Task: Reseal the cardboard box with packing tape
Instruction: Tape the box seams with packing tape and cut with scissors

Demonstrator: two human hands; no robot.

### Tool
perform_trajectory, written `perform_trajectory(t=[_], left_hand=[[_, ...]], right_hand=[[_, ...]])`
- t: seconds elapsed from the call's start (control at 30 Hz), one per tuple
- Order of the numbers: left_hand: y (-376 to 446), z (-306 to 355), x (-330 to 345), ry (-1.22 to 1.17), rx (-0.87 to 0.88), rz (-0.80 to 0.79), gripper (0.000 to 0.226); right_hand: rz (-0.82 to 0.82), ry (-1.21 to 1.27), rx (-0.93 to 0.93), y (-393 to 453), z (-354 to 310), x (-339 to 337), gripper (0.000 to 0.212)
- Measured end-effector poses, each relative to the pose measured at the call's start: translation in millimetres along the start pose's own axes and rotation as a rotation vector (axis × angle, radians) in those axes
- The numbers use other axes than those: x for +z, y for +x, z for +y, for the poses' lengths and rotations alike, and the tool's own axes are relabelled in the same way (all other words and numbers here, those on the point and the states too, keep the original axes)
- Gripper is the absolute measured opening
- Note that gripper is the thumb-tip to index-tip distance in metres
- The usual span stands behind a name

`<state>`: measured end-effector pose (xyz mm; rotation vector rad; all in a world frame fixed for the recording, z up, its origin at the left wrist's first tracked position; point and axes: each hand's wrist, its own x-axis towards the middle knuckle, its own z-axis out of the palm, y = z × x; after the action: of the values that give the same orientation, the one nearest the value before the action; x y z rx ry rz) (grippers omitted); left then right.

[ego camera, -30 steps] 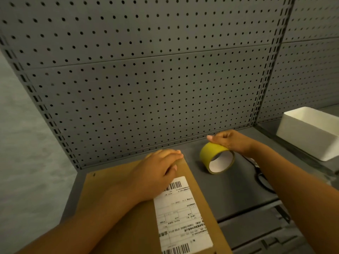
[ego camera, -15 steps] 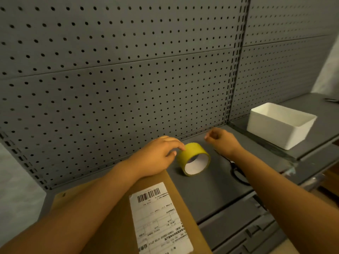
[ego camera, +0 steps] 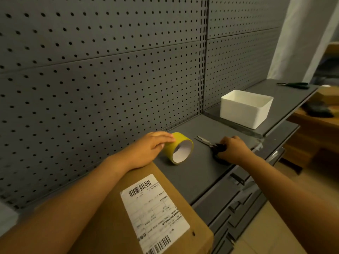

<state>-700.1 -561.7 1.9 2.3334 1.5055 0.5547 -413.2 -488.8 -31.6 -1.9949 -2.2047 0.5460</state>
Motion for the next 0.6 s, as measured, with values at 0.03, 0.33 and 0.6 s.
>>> perform_trajectory(t=[0.03,0.33,0.6], left_hand=[[0.5,-0.7,0.6,-0.005,0.004,0.005,0.040],[11.1,-5.5,-1.4,-0.040,0.010,0.033,0.045],[6.4,-5.7,5.2,-0.224,-0.031,0.051,0.047]], right_hand=[[0.010,-0.031,0.004,-2.4,-1.4,0.8,0.056],[-0.059,0.033,-0.001,-16.5,-12.7,-5.3,0.042],[-0.085,0.530,-0.071,-28.8,-15.5,-2.0,0.033]])
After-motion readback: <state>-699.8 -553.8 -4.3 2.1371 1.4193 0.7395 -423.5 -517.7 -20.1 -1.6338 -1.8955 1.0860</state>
